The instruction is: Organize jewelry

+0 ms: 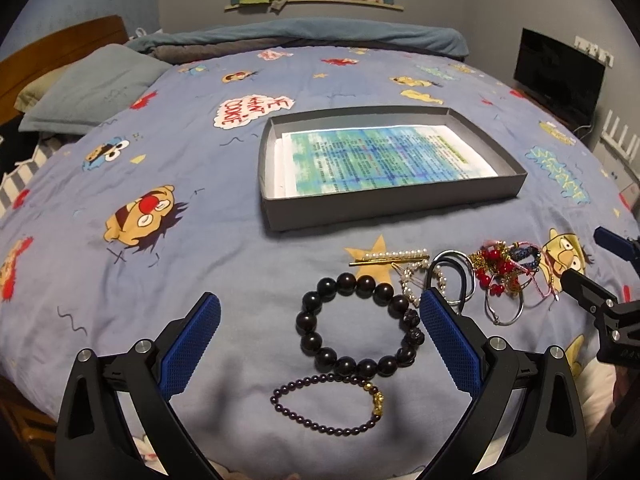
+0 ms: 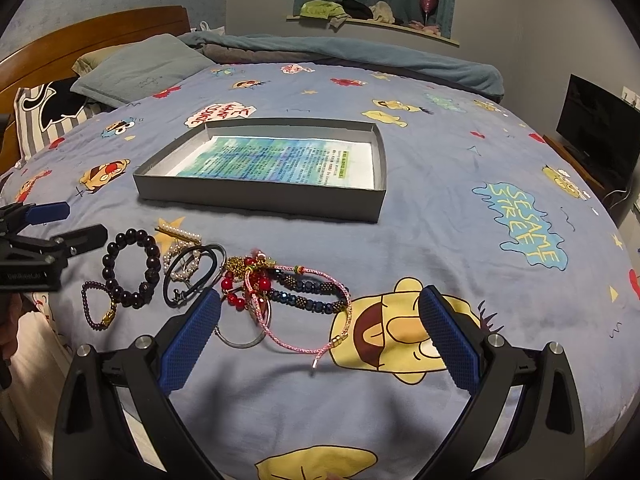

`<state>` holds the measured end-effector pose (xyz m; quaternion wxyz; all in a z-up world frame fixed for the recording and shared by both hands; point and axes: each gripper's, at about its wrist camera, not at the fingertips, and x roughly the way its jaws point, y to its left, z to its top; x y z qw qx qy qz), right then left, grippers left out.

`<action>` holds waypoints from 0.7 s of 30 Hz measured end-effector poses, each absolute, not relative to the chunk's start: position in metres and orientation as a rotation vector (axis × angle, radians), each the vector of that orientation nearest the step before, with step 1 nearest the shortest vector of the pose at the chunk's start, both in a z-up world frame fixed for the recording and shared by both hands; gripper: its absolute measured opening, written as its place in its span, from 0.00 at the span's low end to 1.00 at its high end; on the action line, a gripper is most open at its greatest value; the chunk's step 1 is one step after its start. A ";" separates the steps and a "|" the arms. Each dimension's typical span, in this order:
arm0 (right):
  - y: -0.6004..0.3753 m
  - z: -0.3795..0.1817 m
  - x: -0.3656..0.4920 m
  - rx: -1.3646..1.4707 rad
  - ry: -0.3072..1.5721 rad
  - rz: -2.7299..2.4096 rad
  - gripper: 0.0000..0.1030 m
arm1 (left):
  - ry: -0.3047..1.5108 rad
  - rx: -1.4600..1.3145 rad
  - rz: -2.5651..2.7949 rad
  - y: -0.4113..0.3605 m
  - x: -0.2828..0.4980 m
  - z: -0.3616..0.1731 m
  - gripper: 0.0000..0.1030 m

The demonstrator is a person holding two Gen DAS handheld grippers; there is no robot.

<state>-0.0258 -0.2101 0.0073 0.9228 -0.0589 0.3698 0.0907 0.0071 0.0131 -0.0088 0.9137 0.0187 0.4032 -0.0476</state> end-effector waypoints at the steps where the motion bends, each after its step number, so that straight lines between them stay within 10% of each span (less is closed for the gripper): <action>1: -0.211 0.006 -0.026 -0.118 0.760 0.194 0.95 | 0.824 0.050 -0.098 0.015 0.006 -0.010 0.96; 18: -0.238 -0.010 -0.034 -0.050 0.761 0.211 0.89 | 0.854 0.108 -0.193 0.044 -0.029 -0.042 0.91; 21: -0.239 -0.009 -0.034 -0.043 0.758 0.212 0.81 | 0.872 0.098 -0.209 0.047 -0.029 -0.046 0.75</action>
